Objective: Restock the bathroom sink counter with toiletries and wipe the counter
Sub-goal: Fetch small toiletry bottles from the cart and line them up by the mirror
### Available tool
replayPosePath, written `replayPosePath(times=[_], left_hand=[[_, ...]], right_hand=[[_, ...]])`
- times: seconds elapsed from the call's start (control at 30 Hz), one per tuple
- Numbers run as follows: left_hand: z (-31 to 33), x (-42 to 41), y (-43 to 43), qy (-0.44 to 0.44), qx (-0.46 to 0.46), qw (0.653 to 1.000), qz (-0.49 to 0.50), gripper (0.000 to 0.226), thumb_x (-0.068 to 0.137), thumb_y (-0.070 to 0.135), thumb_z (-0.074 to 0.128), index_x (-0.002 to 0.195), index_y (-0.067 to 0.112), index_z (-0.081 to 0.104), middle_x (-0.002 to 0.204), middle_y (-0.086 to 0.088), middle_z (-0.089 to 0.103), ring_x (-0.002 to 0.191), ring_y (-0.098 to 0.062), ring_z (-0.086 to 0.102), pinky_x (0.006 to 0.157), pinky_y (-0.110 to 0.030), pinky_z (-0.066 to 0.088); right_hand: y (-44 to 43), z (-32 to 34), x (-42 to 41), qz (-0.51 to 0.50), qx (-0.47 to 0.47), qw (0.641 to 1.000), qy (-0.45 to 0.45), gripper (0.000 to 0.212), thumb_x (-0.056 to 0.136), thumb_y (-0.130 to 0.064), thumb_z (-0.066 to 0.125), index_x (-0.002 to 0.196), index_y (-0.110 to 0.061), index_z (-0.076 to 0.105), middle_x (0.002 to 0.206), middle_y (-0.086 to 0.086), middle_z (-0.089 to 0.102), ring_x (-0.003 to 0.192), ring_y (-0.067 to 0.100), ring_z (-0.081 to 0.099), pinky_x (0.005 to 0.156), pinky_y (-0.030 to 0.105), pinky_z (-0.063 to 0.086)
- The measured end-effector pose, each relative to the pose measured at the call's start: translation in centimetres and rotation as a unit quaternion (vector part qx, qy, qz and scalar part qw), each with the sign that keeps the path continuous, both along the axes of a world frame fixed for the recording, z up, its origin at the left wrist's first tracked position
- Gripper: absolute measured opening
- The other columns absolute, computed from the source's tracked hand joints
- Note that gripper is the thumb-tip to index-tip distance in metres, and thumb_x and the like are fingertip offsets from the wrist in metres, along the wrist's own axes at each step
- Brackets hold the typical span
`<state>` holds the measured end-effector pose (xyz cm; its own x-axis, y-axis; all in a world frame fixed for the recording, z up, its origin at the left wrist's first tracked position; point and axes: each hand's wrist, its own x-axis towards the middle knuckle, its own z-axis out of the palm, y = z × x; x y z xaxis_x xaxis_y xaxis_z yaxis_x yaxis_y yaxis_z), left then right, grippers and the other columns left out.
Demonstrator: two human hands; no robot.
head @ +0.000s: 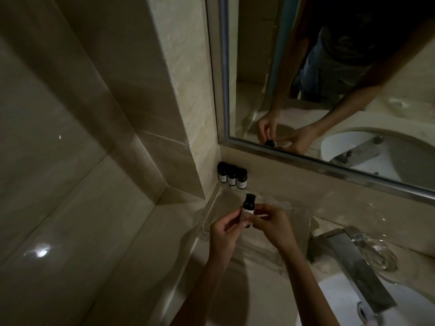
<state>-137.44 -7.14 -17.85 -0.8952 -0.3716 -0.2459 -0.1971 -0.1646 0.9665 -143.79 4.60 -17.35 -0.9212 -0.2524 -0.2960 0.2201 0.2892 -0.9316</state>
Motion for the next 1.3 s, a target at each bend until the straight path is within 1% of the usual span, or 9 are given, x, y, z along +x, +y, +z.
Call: replayPosePath(times=[0.1, 0.2, 0.3, 0.67, 0.8, 0.9, 1.03, 1.2, 1.3], left_hand=[[-0.7, -0.1, -0.7, -0.021, -0.110, 0.992, -0.064, 0.037, 0.085, 0.008, 0.069, 0.118, 0.023, 0.063, 0.118, 0.000, 0.069, 0.113, -0.015, 0.062, 0.096, -0.030, 0.051], [-1.4, 0.4, -0.9, -0.067, -0.352, 0.918, -0.170, 0.053, 0.089, 0.022, 0.064, 0.139, 0.023, 0.046, 0.149, 0.008, 0.037, 0.140, -0.010, 0.029, 0.115, -0.027, 0.029], [-1.9, 0.7, -0.6, -0.075, -0.435, 0.871, -0.214, 0.063, 0.094, 0.027, 0.057, 0.149, 0.024, 0.027, 0.159, 0.007, 0.015, 0.147, -0.013, 0.006, 0.119, -0.029, 0.007], [-2.5, 0.5, -1.2, -0.040, -0.446, 0.867, -0.218, 0.061, 0.094, 0.022, 0.057, 0.148, 0.013, 0.031, 0.158, -0.001, 0.021, 0.147, -0.013, 0.011, 0.120, -0.027, 0.004], [-2.7, 0.5, -1.2, -0.045, -0.445, 0.866, -0.222, 0.062, 0.095, 0.024, 0.056, 0.149, 0.015, 0.029, 0.159, 0.001, 0.019, 0.147, -0.013, 0.010, 0.119, -0.027, 0.004], [-2.8, 0.4, -1.2, -0.044, -0.442, 0.867, -0.225, 0.062, 0.094, 0.025, 0.057, 0.149, 0.015, 0.030, 0.159, 0.001, 0.019, 0.147, -0.014, 0.012, 0.117, -0.024, 0.000], [-2.8, 0.4, -1.2, -0.043, -0.434, 0.872, -0.224, 0.063, 0.093, 0.024, 0.059, 0.148, 0.013, 0.031, 0.158, 0.000, 0.021, 0.147, -0.013, 0.012, 0.115, -0.021, -0.004], [-2.2, 0.2, -1.7, -0.074, -0.380, 0.893, -0.230, 0.069, 0.086, 0.015, 0.068, 0.147, 0.012, 0.034, 0.157, 0.001, 0.025, 0.146, -0.013, 0.017, 0.120, -0.027, 0.012], [-1.6, 0.7, -2.7, -0.084, -0.371, 0.895, -0.233, 0.071, 0.083, 0.011, 0.071, 0.145, 0.012, 0.038, 0.153, 0.001, 0.033, 0.142, -0.010, 0.027, 0.115, -0.019, 0.020]], right_hand=[[0.1, -0.4, -1.3, -0.007, 0.010, 1.000, 0.008, 0.019, 0.079, -0.025, 0.076, 0.096, -0.019, 0.069, 0.086, -0.005, 0.071, 0.078, 0.014, 0.068, 0.071, 0.028, 0.054], [-0.1, -0.4, -2.7, -0.049, 0.053, 0.995, 0.062, 0.020, 0.080, -0.025, 0.076, 0.096, -0.022, 0.066, 0.084, -0.012, 0.067, 0.078, 0.005, 0.065, 0.068, 0.023, 0.052], [-0.7, -0.8, -3.8, -0.100, 0.077, 0.985, 0.119, 0.024, 0.080, -0.025, 0.076, 0.102, -0.020, 0.067, 0.087, -0.012, 0.065, 0.080, 0.003, 0.063, 0.067, 0.017, 0.049], [-2.6, -3.4, -5.0, -0.114, 0.078, 0.969, 0.206, 0.027, 0.085, -0.020, 0.071, 0.110, -0.011, 0.066, 0.100, -0.002, 0.067, 0.085, 0.004, 0.062, 0.069, -0.001, 0.042], [-3.6, -4.3, -4.3, -0.147, 0.062, 0.962, 0.223, 0.026, 0.087, -0.017, 0.068, 0.112, -0.016, 0.062, 0.109, -0.003, 0.061, 0.089, 0.006, 0.063, 0.075, 0.011, 0.049], [-4.0, -3.9, -4.2, -0.195, 0.039, 0.955, 0.220, 0.025, 0.086, -0.015, 0.069, 0.104, -0.023, 0.054, 0.097, -0.009, 0.062, 0.086, 0.002, 0.062, 0.074, 0.015, 0.051], [-4.0, -4.3, -4.4, -0.194, 0.084, 0.948, 0.239, 0.016, 0.084, -0.013, 0.070, 0.094, -0.019, 0.058, 0.096, 0.001, 0.064, 0.084, 0.013, 0.064, 0.072, 0.028, 0.054], [-3.7, -4.6, -4.2, -0.193, 0.105, 0.949, 0.228, 0.007, 0.085, -0.016, 0.069, 0.087, -0.020, 0.064, 0.102, -0.004, 0.061, 0.085, 0.011, 0.063, 0.067, 0.029, 0.052], [-2.9, -4.7, -3.7, -0.181, 0.085, 0.956, 0.216, 0.010, 0.085, -0.013, 0.069, 0.091, -0.020, 0.067, 0.101, -0.005, 0.063, 0.082, 0.007, 0.063, 0.073, 0.030, 0.055]])
